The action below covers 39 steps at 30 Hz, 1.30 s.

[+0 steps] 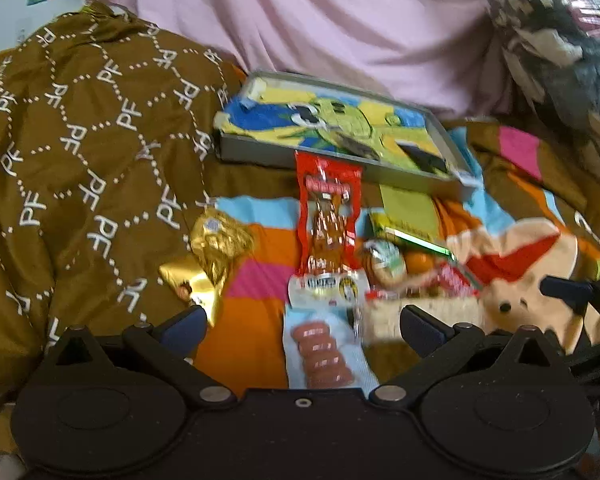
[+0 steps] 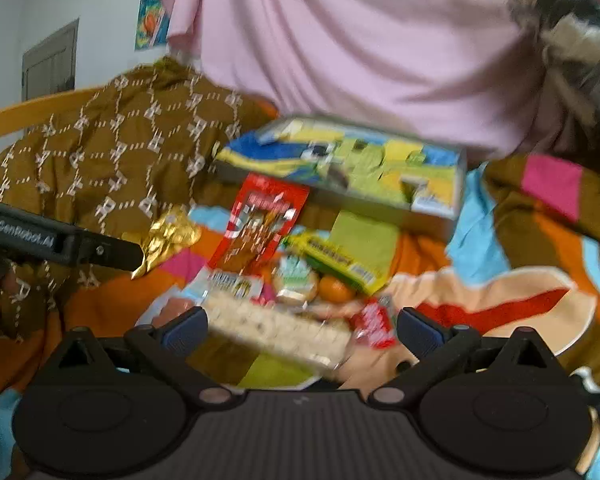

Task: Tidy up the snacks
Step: 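Move both tools back over the remaining snack pile, then grasp the white rice bar with right tool while left tool grasps the sausage pack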

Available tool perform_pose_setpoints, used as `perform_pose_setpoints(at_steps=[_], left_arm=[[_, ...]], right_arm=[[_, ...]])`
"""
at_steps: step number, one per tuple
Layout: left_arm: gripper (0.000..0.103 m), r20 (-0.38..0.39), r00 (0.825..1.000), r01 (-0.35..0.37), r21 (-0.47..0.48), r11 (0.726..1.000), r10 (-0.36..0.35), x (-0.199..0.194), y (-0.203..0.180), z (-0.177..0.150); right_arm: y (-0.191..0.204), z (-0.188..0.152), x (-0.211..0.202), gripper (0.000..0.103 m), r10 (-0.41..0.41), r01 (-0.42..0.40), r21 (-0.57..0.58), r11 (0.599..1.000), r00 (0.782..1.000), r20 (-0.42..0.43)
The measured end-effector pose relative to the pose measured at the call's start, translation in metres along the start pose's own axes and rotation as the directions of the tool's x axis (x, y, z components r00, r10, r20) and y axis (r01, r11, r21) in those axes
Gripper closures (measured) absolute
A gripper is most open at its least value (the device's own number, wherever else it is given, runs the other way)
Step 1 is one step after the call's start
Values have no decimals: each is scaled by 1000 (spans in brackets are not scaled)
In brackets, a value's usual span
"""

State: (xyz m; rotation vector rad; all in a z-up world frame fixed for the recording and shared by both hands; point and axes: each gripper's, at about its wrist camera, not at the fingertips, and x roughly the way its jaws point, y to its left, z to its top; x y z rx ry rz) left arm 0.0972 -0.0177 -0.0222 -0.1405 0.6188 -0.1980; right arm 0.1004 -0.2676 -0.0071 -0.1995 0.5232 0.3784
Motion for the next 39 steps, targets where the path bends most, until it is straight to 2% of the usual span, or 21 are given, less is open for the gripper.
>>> perform_pose_setpoints(at_steps=[9, 13, 16, 22, 24, 25, 27, 30, 32, 36, 39], left_arm=[[1, -57, 997, 56, 48, 997, -53, 14, 8, -17], [1, -51, 997, 66, 118, 991, -60, 17, 6, -19], [1, -53, 996, 83, 163, 983, -75, 22, 5, -18], [1, -102, 985, 147, 110, 983, -136, 42, 7, -16], [1, -116, 982, 160, 98, 982, -149, 47, 6, -17], [1, -124, 980, 166, 94, 982, -153, 50, 7, -17], [1, -133, 978, 173, 91, 981, -160, 52, 6, -19], [1, -142, 975, 186, 88, 979, -173, 55, 7, -20], [1, -150, 973, 191, 85, 978, -177, 57, 6, -20], [1, -160, 972, 192, 97, 977, -175, 58, 4, -21], [1, -163, 972, 191, 116, 975, -171, 58, 0, -21]], right_arm=[[1, -5, 24, 0, -7, 2, -69, 998, 997, -79], [2, -9, 39, 0, 38, -54, -193, 980, 996, -83], [4, -12, 50, 0, 46, -66, -274, 959, 996, -77], [1, -11, 72, 0, 61, -80, -323, 943, 996, -71], [-1, -13, 80, 4, 70, -94, -321, 942, 994, -88], [-2, -13, 82, 10, 77, -104, -314, 944, 992, -97], [-2, -12, 84, 11, 83, -112, -308, 945, 991, -104], [1, -11, 80, 21, 101, -129, -318, 939, 990, -101], [5, -10, 77, 32, 104, -134, -328, 935, 989, -109], [13, -12, 71, 42, 84, -122, -359, 925, 989, -118], [13, -12, 65, 49, 56, -96, -344, 934, 991, -124]])
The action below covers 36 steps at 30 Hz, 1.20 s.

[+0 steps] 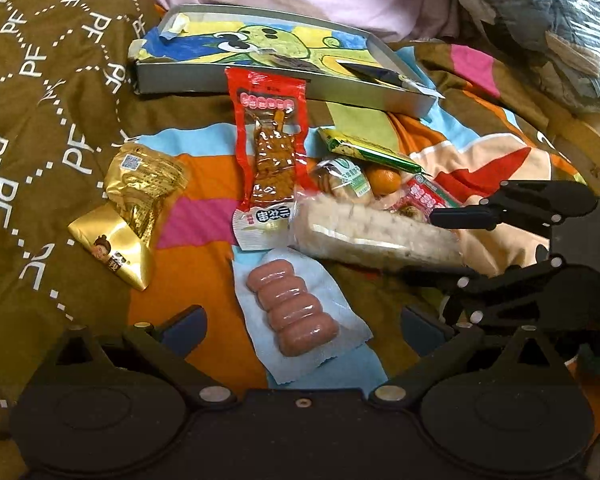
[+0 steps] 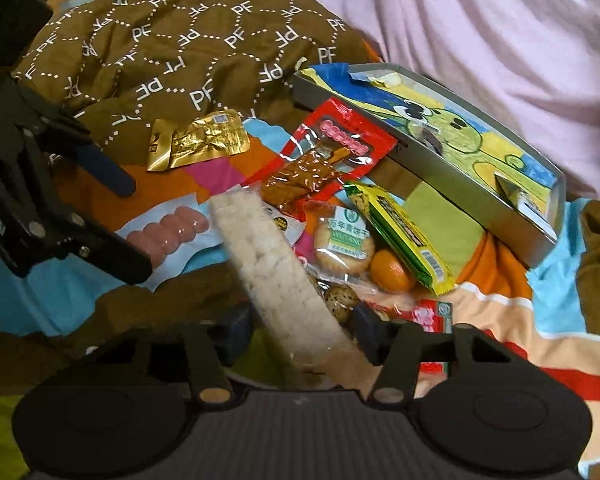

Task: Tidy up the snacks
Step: 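Grasp the white rice bar with right tool while left tool grasps the sausage pack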

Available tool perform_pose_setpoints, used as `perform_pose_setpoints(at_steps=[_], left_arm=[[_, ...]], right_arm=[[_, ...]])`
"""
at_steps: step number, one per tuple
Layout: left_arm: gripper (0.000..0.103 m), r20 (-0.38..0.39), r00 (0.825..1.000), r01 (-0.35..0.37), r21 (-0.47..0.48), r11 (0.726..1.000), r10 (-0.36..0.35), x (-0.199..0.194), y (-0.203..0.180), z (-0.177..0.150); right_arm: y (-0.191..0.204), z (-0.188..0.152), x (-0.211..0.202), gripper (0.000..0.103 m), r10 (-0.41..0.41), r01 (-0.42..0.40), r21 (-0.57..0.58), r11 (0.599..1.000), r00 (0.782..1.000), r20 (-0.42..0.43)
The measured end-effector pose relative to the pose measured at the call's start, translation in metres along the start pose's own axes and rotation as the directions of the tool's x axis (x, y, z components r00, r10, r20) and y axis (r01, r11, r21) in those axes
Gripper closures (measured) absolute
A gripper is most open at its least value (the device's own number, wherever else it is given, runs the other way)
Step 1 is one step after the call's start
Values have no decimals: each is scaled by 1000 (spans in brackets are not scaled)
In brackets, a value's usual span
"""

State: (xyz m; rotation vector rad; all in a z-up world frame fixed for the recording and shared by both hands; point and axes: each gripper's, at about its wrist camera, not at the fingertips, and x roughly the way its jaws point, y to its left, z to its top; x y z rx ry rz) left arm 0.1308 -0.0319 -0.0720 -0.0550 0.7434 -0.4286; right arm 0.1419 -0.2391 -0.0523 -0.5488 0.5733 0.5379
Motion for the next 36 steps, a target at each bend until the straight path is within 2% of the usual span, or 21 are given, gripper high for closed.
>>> perform_pose_setpoints(at_steps=[2, 6, 12, 15, 21, 26, 33, 36], left_arm=[[1, -7, 1000, -2, 12, 1000, 2, 1, -3, 0], [1, -44, 999, -27, -2, 1000, 27, 12, -9, 4], [2, -83, 992, -95, -50, 994, 91, 30, -15, 14], [8, -89, 989, -123, -72, 990, 116, 33, -14, 16], [21, -88, 989, -125, -83, 989, 118, 28, -8, 14], [37, -100, 988, -129, -72, 989, 121, 21, -3, 14], [37, -119, 982, -153, -47, 987, 146, 13, 6, 16], [27, -106, 984, -150, -65, 987, 142, 13, 9, 16]], right_arm=[[-3, -1, -5, 53, -25, 25, 31, 999, 1000, -14], [-14, -4, -10, 54, -58, 62, 98, 993, 998, -39], [-19, -5, -8, 54, -51, 57, 134, 989, 997, -49], [-19, -5, -7, 54, -44, 51, 141, 989, 998, -48], [-17, -4, -8, 54, -26, 33, 155, 987, 999, -45], [-14, -2, -7, 54, 12, -3, 181, 984, 999, -46], [-4, 1, -9, 50, 73, -64, 185, 981, 996, -44], [1, 2, -8, 46, 72, -64, 167, 984, 996, -44]])
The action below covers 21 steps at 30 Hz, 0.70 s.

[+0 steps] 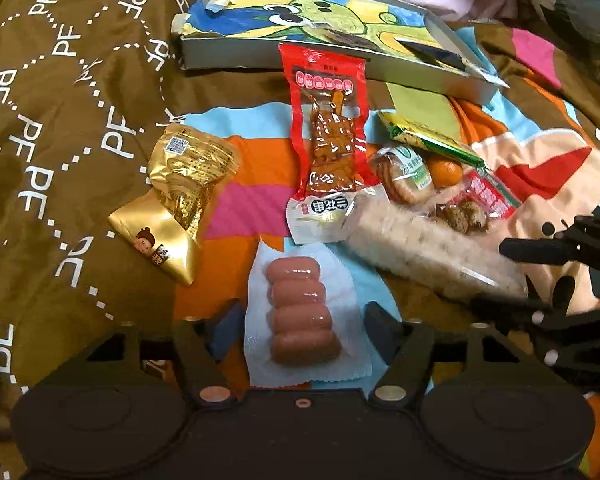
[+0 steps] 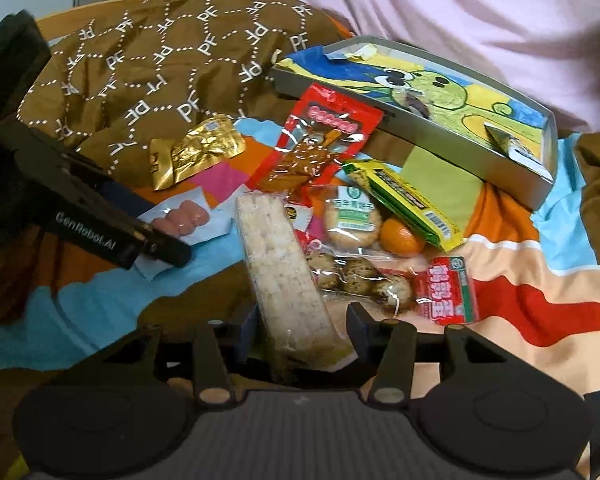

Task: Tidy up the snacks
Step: 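Grasp the white rice bar with right tool while left tool grasps the sausage pack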

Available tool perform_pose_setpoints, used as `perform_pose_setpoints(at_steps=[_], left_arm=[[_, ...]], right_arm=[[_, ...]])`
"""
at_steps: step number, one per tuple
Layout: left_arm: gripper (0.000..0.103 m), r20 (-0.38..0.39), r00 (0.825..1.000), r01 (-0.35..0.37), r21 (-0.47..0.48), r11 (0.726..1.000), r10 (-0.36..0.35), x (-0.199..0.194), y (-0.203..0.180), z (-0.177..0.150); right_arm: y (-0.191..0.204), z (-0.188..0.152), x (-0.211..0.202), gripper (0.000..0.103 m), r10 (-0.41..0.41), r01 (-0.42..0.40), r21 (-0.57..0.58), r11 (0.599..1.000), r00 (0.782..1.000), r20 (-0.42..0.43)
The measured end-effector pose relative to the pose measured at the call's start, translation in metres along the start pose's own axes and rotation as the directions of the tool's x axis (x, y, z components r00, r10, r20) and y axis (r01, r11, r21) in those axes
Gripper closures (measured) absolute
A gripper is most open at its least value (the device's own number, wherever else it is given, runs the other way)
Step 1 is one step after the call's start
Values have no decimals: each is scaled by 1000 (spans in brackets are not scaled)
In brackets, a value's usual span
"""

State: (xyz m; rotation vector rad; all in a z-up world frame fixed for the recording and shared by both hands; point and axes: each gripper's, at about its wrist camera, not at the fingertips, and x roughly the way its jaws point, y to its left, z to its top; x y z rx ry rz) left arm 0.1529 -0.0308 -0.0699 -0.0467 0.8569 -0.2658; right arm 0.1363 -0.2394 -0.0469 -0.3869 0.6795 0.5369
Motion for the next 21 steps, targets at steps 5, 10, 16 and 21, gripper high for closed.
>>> perform_pose_setpoints(at_steps=[5, 10, 16, 21], left_arm=[[19, 7, 1000, -8, 45, 999, 8, 7, -7, 0], [19, 5, 1000, -17, 87, 996, 16, 11, -10, 0], [35, 13, 999, -37, 90, 995, 36, 8, -6, -1], [40, 15, 999, -43, 93, 995, 41, 5, -6, -3]], right_arm=[[3, -1, 4, 42, -5, 5, -18, 1000, 1000, 1], [9, -1, 9, 39, -19, 20, -60, 998, 1000, 9], [15, 1, 12, 42, -33, 34, -74, 997, 999, 19], [19, 1, 9, 49, -38, 39, -79, 996, 999, 16]])
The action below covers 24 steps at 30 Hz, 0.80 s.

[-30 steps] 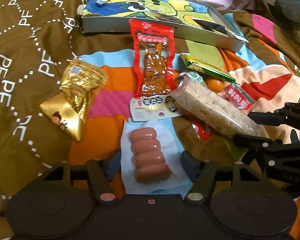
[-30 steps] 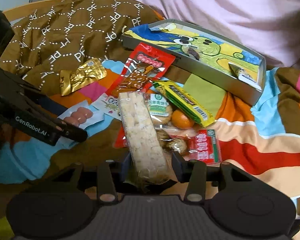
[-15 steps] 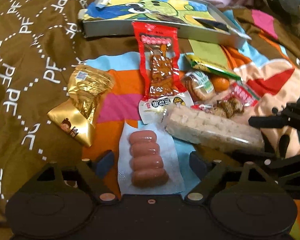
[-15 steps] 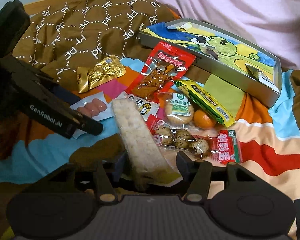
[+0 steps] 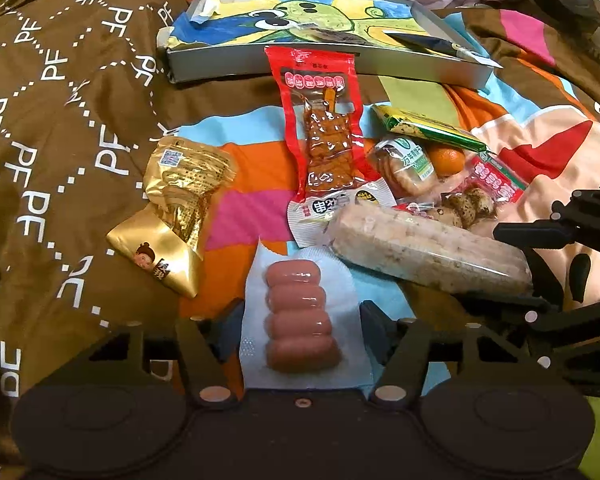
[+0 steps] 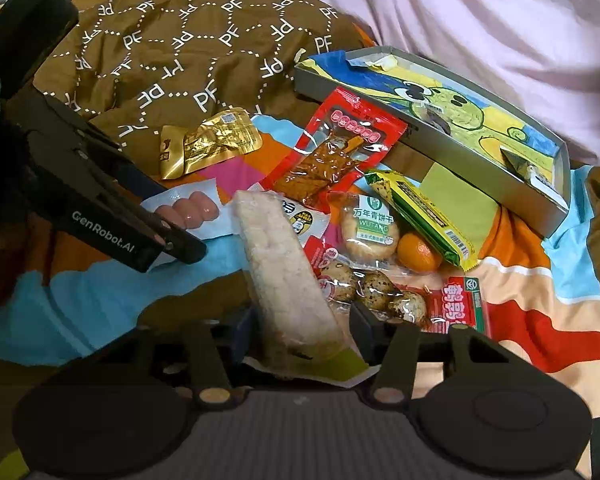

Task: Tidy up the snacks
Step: 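Grasp the white rice bar with right tool while left tool grasps the sausage pack, then lift and carry the rice bar and sausage pack toward the tray with both tools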

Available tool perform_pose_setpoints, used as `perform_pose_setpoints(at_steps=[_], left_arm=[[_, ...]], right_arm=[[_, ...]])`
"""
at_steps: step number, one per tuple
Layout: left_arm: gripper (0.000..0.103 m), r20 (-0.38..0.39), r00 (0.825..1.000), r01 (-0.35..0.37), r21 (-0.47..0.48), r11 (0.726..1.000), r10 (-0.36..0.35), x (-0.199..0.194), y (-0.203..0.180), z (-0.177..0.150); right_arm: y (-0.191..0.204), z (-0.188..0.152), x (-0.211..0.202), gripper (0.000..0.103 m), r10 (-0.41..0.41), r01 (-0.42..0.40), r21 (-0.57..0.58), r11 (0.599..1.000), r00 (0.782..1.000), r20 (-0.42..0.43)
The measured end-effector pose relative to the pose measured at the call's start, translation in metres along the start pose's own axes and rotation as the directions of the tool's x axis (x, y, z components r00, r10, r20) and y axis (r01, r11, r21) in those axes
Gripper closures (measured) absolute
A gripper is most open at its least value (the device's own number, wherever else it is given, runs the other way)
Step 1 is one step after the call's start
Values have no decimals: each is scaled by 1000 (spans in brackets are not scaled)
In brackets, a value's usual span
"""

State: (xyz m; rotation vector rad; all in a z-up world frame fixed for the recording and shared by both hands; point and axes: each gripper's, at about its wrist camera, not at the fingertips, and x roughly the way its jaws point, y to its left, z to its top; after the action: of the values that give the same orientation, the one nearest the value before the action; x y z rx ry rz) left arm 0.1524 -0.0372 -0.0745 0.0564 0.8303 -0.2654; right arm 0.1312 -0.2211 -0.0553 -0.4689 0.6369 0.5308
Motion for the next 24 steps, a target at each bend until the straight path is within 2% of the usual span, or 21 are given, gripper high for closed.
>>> perform_pose_setpoints(at_steps=[4, 11, 16, 18, 20, 24], left_arm=[[40, 2, 1000, 1, -23, 1000, -1, -3, 4, -1], [40, 9, 1000, 5, -42, 999, -5, -3, 6, -3], [41, 15, 1000, 18, -71, 997, -17, -4, 9, -3], [41, 18, 1000, 23, -89, 996, -22, -5, 11, -3], [41, 20, 1000, 26, -102, 994, -24, -5, 13, -4], [41, 23, 999, 28, -117, 993, -25, -7, 13, -5]], right_arm=[[-1, 0, -2, 49, 14, -13, 21, 1000, 1000, -6], [-11, 0, 2, 39, 49, -49, 87, 995, 999, 6], [-10, 2, 11, 37, 72, -72, 92, 993, 997, 5], [-8, 1, 13, 40, 80, -79, 87, 993, 997, -2], [-5, 0, 13, 47, 82, -81, 75, 994, 997, 1], [9, 0, 9, 55, 44, -44, 5, 999, 999, 10]])
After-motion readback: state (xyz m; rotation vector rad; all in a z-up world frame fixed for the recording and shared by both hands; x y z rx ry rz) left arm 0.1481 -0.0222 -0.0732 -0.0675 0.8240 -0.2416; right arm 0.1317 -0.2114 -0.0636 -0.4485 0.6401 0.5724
